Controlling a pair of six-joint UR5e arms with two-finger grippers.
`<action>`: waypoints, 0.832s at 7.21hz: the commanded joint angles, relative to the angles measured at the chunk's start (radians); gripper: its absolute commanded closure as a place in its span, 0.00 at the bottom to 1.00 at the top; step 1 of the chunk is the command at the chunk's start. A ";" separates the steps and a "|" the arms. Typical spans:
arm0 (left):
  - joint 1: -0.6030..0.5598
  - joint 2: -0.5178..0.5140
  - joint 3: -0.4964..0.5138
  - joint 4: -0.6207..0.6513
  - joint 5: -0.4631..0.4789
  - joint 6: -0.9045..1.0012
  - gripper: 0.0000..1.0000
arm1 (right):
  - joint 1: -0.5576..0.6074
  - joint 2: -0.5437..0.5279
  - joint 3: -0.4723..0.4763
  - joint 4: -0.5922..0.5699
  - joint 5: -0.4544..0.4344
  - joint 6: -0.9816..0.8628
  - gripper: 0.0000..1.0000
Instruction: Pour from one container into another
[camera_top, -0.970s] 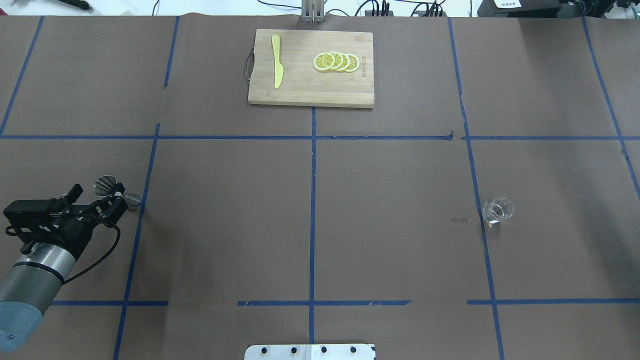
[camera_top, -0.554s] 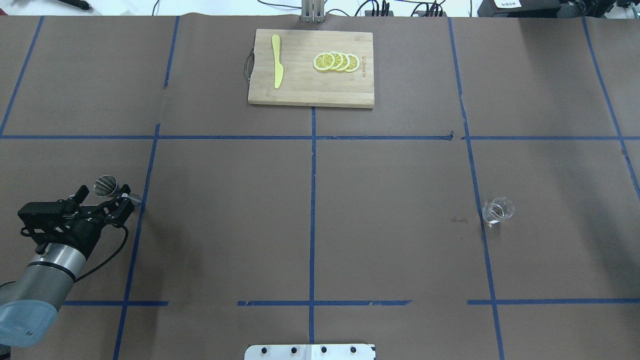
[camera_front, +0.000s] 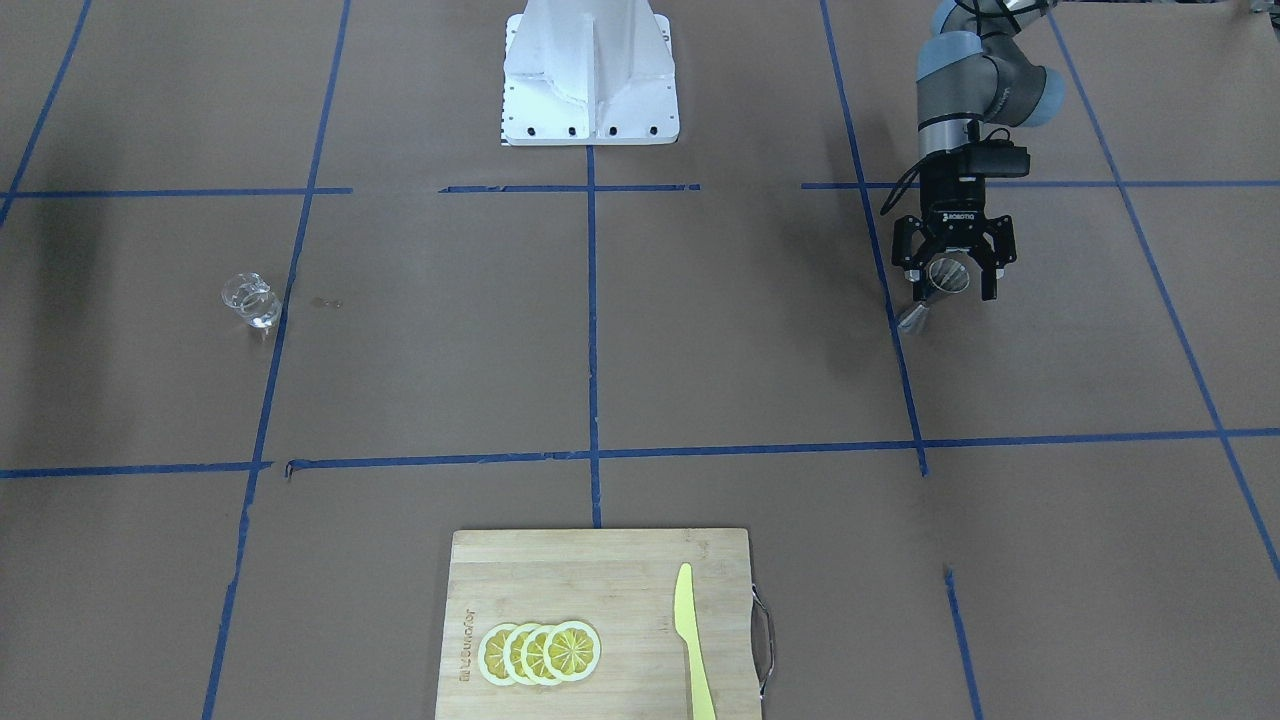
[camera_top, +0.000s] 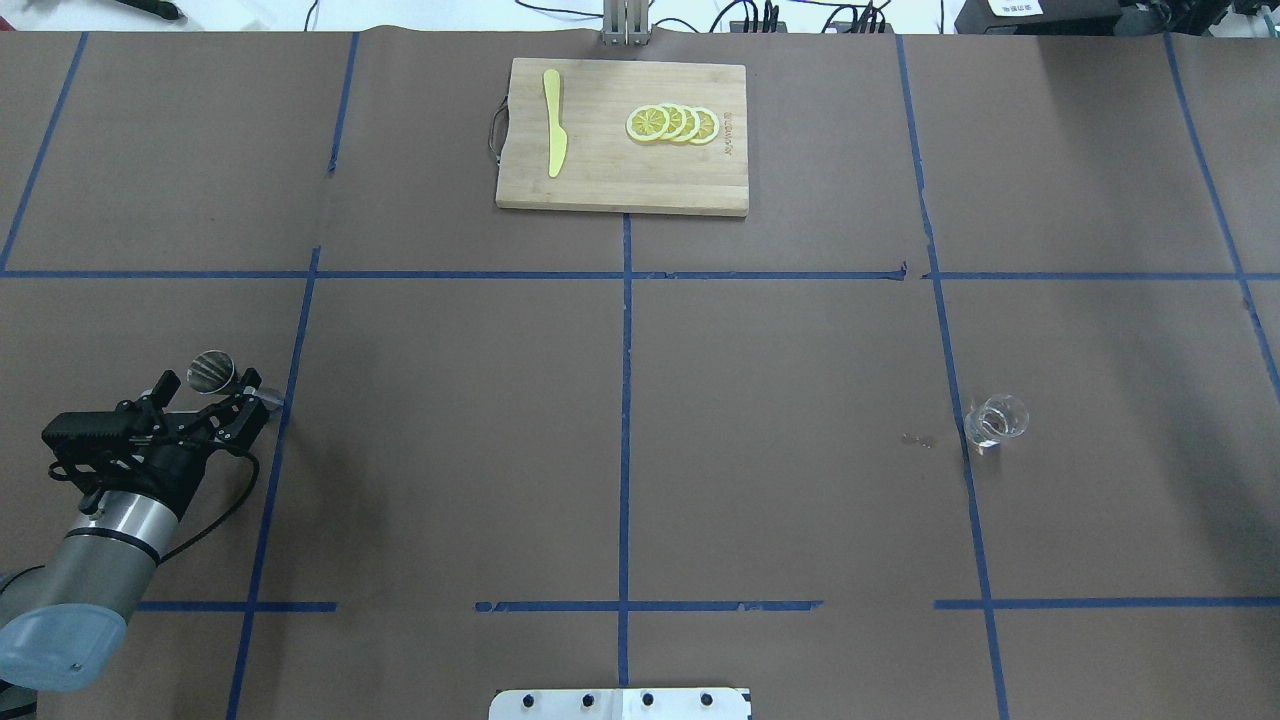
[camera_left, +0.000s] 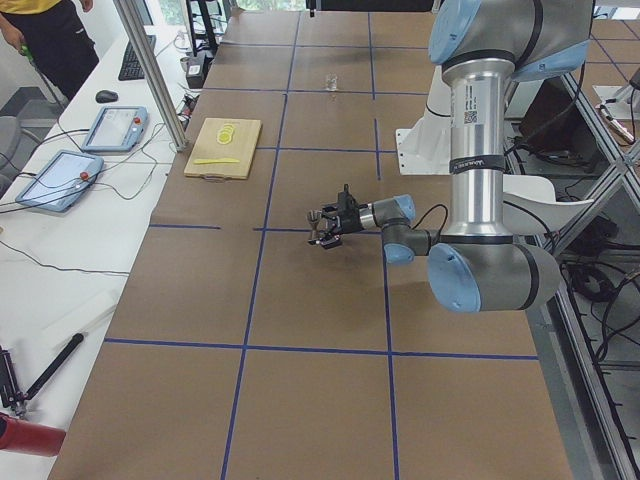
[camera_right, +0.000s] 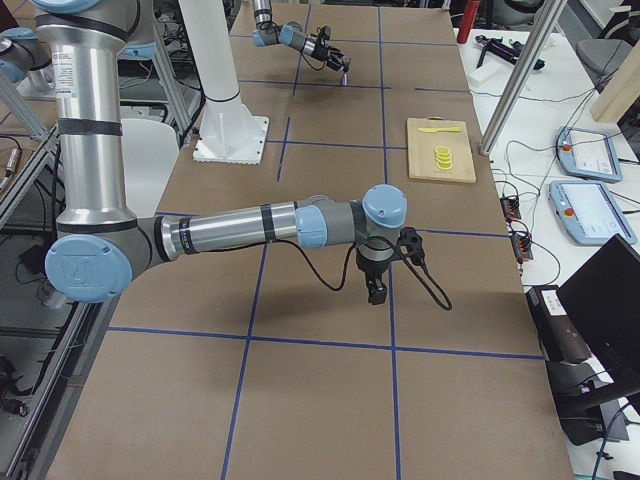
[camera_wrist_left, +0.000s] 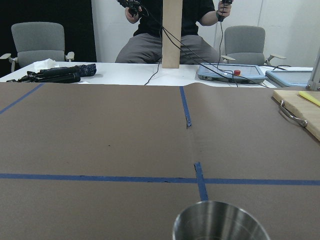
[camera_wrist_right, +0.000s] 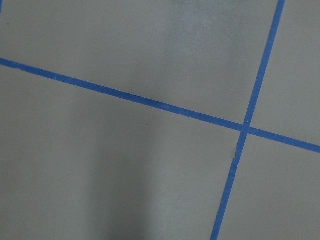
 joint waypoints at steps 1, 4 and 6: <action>0.001 -0.021 0.023 -0.005 0.023 0.000 0.01 | 0.000 0.000 -0.001 0.000 0.001 0.000 0.00; 0.022 -0.024 0.053 -0.005 0.080 0.003 0.01 | 0.000 0.002 0.000 0.001 -0.001 0.000 0.00; 0.031 -0.044 0.070 -0.005 0.106 0.003 0.01 | 0.000 0.002 -0.001 0.000 -0.001 0.001 0.00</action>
